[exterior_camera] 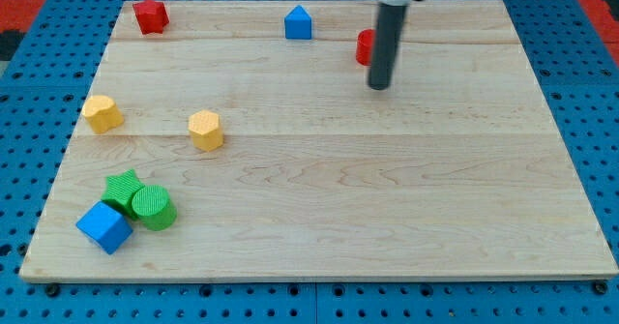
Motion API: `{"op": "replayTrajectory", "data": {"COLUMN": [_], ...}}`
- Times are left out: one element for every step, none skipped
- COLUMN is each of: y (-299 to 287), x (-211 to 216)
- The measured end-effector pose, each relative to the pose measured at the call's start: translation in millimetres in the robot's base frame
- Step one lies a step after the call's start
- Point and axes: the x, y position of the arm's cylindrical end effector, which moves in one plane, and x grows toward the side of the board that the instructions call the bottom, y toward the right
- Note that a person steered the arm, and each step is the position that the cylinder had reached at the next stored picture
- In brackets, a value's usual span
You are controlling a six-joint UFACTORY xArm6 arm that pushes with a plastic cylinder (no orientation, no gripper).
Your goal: Push green circle to the left of yellow hexagon
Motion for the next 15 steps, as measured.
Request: {"op": "replayTrajectory", "data": {"y": [-4,-28,-26,41,79,43,34,34,19,-12,-50,-117,-194,-233,-232], "x": [-45,-50,-67,-97,-108,-86,-81,-57,29,131,241,268,264,241,183]}}
